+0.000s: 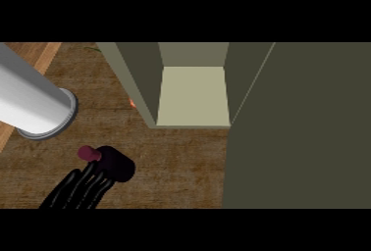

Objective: Pick up the wine, place it into the cabinet and close the cabinet

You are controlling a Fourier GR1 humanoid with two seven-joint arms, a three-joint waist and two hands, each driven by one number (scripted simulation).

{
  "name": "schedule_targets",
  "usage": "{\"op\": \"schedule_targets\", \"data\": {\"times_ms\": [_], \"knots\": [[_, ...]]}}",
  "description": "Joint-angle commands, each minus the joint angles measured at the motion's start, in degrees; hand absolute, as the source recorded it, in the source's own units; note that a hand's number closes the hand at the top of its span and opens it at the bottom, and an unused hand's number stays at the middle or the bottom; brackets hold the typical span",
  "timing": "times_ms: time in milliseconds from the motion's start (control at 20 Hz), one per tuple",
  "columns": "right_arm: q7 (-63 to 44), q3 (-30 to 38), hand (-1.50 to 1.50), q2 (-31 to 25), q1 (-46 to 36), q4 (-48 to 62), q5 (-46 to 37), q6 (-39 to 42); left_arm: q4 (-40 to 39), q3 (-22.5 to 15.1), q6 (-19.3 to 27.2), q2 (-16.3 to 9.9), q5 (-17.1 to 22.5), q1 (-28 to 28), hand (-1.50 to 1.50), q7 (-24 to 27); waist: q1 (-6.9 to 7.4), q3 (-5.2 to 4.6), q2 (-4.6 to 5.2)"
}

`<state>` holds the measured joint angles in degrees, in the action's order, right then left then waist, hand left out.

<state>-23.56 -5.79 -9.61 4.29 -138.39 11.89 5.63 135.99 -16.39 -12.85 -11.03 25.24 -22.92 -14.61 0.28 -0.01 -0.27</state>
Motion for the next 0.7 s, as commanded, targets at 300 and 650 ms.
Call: {"op": "schedule_targets", "data": {"times_ms": [300, 650], "knots": [[-4.9, -0.1, -1.5, 0.0, 2.4, -9.2, 0.8, -1.3, 9.6, 11.8, 1.8, -3.0, 9.6, 2.3, -1.5, -5.0, -0.43, -0.01, -0.04], [-5.4, 2.6, -1.5, -1.2, -3.6, -4.7, 2.2, -1.1, 2.5, 22.1, 1.4, -5.0, 17.1, 9.6, -1.5, -7.7, -0.35, 0.0, 0.17]]}}
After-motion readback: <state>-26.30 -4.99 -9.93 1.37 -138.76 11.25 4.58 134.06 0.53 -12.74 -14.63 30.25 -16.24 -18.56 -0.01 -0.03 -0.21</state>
